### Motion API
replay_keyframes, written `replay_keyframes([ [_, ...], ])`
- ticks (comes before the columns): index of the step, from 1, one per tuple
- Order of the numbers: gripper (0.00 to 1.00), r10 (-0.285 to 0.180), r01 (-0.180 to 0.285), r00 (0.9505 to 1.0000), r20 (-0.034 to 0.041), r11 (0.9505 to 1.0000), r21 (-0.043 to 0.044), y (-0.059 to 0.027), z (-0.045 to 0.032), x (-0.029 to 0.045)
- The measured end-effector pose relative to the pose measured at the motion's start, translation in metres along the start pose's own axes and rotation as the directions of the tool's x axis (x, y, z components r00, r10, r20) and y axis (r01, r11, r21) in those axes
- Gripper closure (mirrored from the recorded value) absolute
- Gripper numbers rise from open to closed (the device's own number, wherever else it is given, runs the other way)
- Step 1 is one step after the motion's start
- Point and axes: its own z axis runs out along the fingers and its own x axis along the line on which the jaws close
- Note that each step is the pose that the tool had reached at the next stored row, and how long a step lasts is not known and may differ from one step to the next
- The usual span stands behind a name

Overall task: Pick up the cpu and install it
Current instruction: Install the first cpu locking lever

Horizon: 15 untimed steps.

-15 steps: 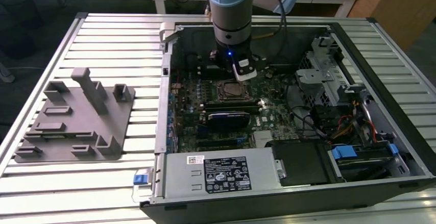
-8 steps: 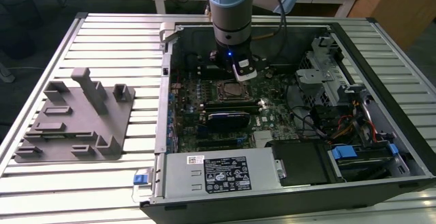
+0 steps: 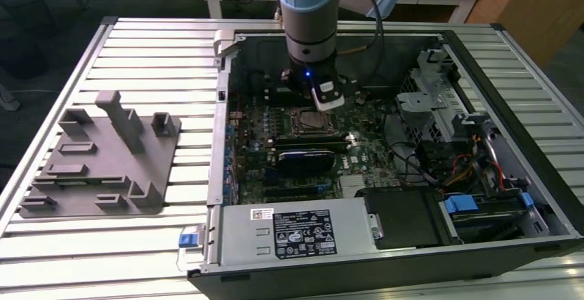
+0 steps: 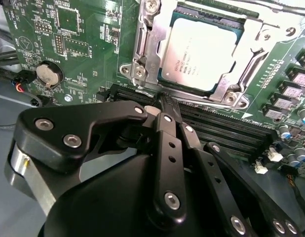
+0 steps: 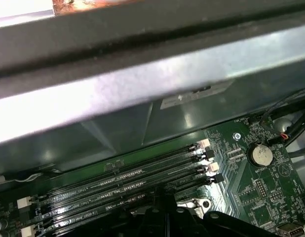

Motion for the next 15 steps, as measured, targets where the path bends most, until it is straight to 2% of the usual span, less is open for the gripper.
replay_keyframes([
  [10, 0.89, -0.001, 0.001, 1.0000, -0.0003, 1.0000, 0.0000, -0.0034, 0.0005, -0.0009],
  [15, 0.89, -0.001, 0.001, 1.0000, -0.0004, 1.0000, -0.0001, -0.0019, -0.0049, -0.0013],
])
